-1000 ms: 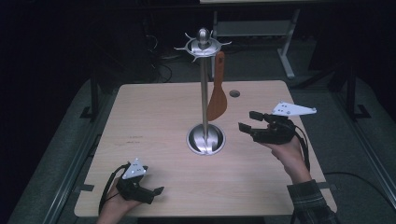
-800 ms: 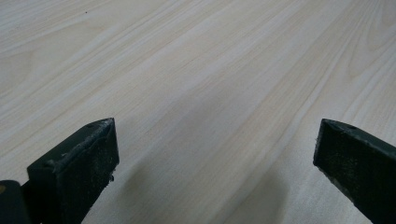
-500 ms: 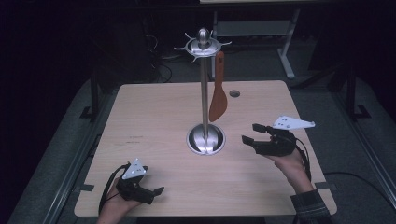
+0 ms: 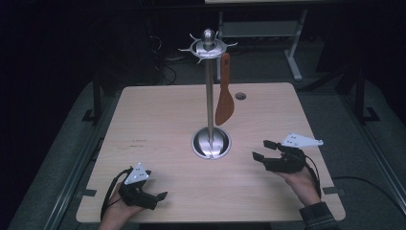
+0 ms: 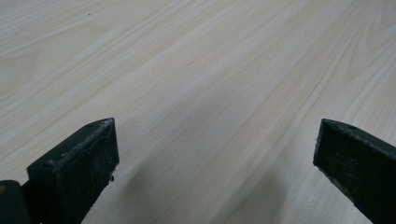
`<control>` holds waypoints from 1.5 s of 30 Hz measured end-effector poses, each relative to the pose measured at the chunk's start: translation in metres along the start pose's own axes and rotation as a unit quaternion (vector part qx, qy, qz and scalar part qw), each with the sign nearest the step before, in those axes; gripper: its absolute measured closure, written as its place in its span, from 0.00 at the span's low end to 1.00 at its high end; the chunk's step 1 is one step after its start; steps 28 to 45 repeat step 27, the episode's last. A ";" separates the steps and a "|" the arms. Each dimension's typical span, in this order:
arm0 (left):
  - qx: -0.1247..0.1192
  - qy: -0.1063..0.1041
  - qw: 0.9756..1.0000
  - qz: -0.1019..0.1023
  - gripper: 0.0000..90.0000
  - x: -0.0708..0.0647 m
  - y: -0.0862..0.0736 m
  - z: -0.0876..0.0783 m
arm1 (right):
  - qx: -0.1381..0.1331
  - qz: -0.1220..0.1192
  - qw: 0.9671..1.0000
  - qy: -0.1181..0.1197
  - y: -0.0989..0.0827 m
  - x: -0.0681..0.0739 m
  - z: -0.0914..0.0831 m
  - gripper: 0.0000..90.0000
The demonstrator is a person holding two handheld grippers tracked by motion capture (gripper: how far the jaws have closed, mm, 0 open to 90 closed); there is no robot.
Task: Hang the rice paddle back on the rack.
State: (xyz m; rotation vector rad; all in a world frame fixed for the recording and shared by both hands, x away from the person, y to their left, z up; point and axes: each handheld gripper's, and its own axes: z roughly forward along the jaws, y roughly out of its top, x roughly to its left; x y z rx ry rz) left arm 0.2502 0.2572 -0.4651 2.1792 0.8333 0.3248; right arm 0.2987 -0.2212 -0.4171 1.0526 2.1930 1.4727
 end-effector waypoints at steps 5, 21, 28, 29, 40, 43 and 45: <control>0.000 0.002 1.000 0.000 0.00 0.000 0.000 -0.001 | -0.002 0.017 1.000 -0.015 -0.014 -0.005 -0.007 0.32; -0.002 0.007 1.000 0.002 0.00 0.000 0.000 -0.003 | 0.056 0.007 0.996 -0.072 -0.045 -0.012 -0.007 0.11; -0.001 0.007 1.000 0.002 0.00 0.000 0.000 -0.003 | 0.049 0.006 0.996 -0.075 -0.044 -0.012 -0.008 0.12; -0.001 0.007 1.000 0.002 0.00 0.000 0.000 -0.003 | 0.049 0.006 0.996 -0.075 -0.044 -0.012 -0.008 0.12; -0.001 0.007 1.000 0.002 0.00 0.000 0.000 -0.003 | 0.049 0.006 0.996 -0.075 -0.044 -0.012 -0.008 0.12; -0.001 0.007 1.000 0.002 0.00 0.000 0.000 -0.003 | 0.049 0.006 0.996 -0.075 -0.044 -0.012 -0.008 0.12; -0.001 0.007 1.000 0.002 0.00 0.000 0.000 -0.003 | 0.049 0.006 0.996 -0.075 -0.044 -0.012 -0.008 0.12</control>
